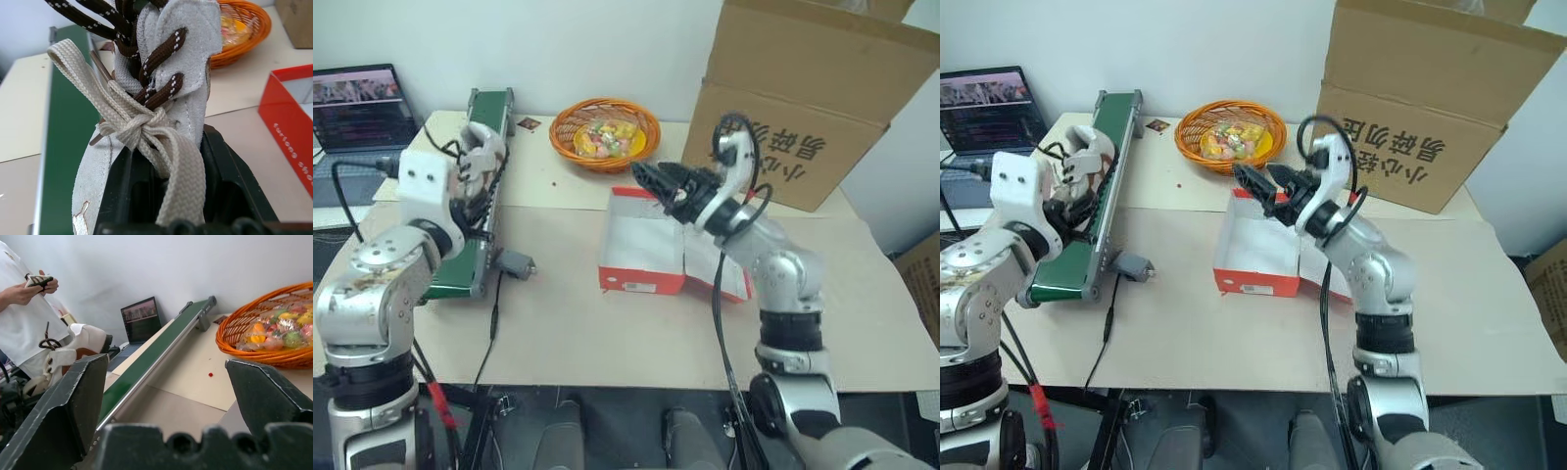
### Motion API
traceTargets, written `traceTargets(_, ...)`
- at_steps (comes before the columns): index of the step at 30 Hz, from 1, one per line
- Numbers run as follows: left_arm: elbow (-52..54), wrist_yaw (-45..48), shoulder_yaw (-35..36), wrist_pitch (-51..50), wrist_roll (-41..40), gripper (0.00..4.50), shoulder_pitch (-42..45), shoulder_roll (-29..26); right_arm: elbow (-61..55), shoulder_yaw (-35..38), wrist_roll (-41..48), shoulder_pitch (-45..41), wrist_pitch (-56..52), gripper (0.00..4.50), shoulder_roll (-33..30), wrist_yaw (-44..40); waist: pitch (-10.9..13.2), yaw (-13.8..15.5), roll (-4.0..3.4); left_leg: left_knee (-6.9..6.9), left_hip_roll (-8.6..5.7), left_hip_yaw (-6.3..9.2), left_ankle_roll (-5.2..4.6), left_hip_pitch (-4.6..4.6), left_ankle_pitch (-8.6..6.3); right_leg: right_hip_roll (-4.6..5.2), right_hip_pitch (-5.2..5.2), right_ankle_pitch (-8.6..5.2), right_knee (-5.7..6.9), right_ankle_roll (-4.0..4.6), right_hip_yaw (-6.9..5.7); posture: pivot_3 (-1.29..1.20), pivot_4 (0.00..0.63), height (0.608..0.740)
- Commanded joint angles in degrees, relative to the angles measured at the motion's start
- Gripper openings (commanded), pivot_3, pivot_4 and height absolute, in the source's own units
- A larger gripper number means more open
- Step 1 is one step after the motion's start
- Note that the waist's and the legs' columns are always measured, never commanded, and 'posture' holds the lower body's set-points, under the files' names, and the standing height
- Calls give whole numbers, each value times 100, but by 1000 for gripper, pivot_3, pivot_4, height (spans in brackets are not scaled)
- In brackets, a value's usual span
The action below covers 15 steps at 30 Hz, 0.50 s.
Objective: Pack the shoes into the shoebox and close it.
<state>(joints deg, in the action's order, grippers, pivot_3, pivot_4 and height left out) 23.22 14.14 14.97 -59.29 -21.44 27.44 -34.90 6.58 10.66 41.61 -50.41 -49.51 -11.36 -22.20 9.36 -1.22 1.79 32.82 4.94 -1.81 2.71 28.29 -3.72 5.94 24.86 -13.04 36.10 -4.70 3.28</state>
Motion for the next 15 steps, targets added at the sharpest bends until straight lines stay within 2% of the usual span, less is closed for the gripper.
traceTargets(1, -8, 50, -373, 214, 18, 1012, 212, 231, 1222, 263, 420, -759, -1347, 4500, 132, 253, 0, -1, 0, 2, 0, 0, 0, -2, 0, 0, -2, -5, 2, 9, 0, 0, 150, 721)
traceTargets(6, -276, 123, -738, 417, 78, 1012, 353, 503, 2014, 506, 595, -1305, -2168, 4500, 549, 466, 1, 26, 1, 11, 0, 7, -3, 6, 2, -5, -5, -5, 1, 13, 0, 0, 150, 721)
traceTargets(11, -486, 215, -984, 635, 65, 1012, 461, 847, 2419, 556, 484, -1554, -2059, 4500, 1005, 552, 2, 35, 1, 15, 0, 11, -7, 20, 4, -9, 5, 7, 4, -16, 0, 0, 150, 721)
traceTargets(15, -465, 267, -460, 579, -902, 1012, 396, 1992, 2614, 680, 476, -1729, -1763, 4500, 1158, 499, 2, 75, 1, 26, -1, 21, -6, 22, 4, -12, -7, 9, 1, -21, -3, 0, 150, 721)
